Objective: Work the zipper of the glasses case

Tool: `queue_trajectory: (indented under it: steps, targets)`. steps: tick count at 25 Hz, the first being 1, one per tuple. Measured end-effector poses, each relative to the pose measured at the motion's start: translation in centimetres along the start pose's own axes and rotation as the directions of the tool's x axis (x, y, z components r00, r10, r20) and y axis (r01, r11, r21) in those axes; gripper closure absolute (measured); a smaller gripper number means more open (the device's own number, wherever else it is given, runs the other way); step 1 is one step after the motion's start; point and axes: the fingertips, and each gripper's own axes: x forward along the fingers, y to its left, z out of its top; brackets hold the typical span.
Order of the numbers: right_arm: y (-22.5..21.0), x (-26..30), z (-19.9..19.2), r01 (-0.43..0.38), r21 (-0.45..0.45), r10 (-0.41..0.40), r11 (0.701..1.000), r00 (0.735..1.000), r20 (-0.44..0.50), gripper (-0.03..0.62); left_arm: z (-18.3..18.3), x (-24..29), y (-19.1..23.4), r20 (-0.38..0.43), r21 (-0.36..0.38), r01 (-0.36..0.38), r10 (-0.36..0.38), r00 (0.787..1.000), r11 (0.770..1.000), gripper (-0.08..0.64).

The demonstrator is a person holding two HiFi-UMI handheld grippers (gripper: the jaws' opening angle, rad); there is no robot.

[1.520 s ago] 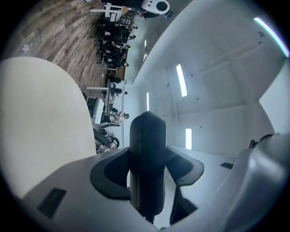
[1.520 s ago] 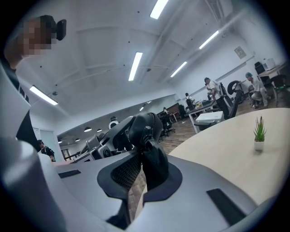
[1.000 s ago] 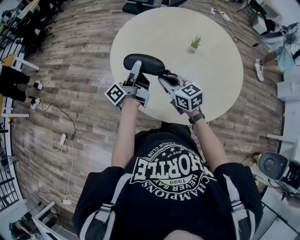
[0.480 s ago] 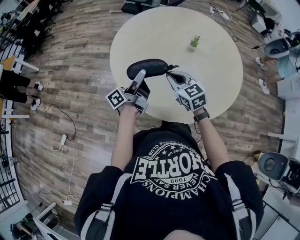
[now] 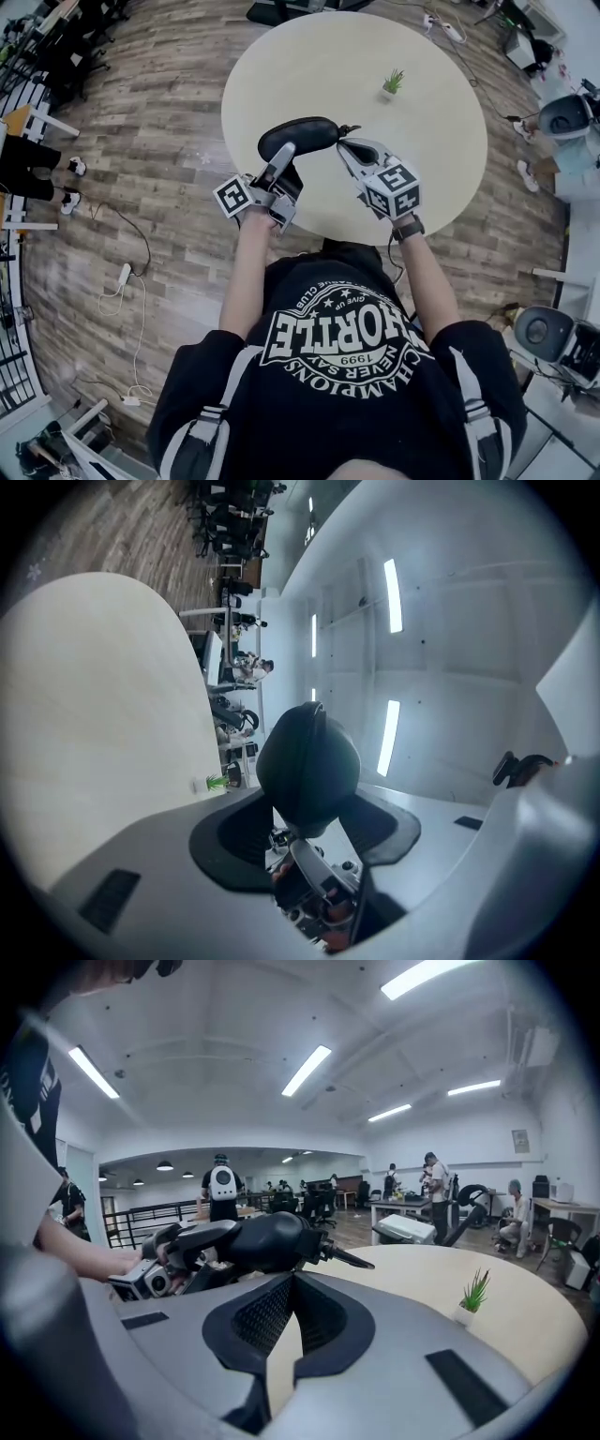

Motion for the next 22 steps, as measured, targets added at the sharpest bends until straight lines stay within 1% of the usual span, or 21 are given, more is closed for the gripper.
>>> queue_trajectory:
  steps: [4, 6, 9, 11, 14, 16, 18, 20, 22]
  targets:
    - [2.0, 0.4, -0.3, -0.071, -0.019, 0.071, 0.997, 0.997, -0.012, 0.569, 2.2, 0.2, -0.3, 0.106, 0.008, 0.009, -0.010, 0.994, 1.000, 0.311]
    - [2.7, 0.6, -0.3, -0.098, -0.025, 0.098, 0.995, 0.995, -0.012, 0.569, 2.7, 0.5, -0.3, 0.148, 0.018, 0.010, -0.012, 0.989, 1.000, 0.290]
    - [3.3, 0.6, -0.3, -0.136, -0.040, 0.136, 0.990, 0.991, -0.016, 0.569, 3.0, 1.1, -0.4, 0.180, 0.012, 0.038, -0.039, 0.983, 0.999, 0.256]
    - [3.4, 0.6, -0.3, -0.163, -0.050, 0.163, 0.985, 0.987, -0.018, 0.569, 3.0, 1.8, -0.5, 0.188, 0.000, 0.063, -0.062, 0.980, 0.998, 0.213]
    - [3.6, 0.4, -0.3, -0.201, -0.063, 0.200, 0.978, 0.980, -0.018, 0.569, 2.9, 3.0, -0.6, 0.203, -0.011, 0.102, -0.098, 0.974, 0.995, 0.180]
    - [3.9, 0.2, -0.1, -0.224, -0.072, 0.223, 0.972, 0.975, -0.012, 0.569, 2.7, 3.8, -0.7, 0.223, -0.033, 0.137, -0.126, 0.967, 0.990, 0.154]
    - [4.3, -0.1, 0.2, -0.247, -0.072, 0.248, 0.966, 0.969, 0.001, 0.569, 2.3, 4.3, -0.6, 0.239, -0.061, 0.175, -0.156, 0.958, 0.983, 0.146]
    - [4.5, -0.7, 0.4, -0.277, -0.069, 0.278, 0.958, 0.960, 0.016, 0.569, 1.9, 4.8, -0.3, 0.261, -0.105, 0.219, -0.185, 0.947, 0.970, 0.146]
    - [4.8, -1.4, 0.4, -0.311, -0.077, 0.313, 0.947, 0.949, 0.020, 0.569, 1.6, 5.1, 0.3, 0.284, -0.158, 0.246, -0.194, 0.939, 0.956, 0.141]
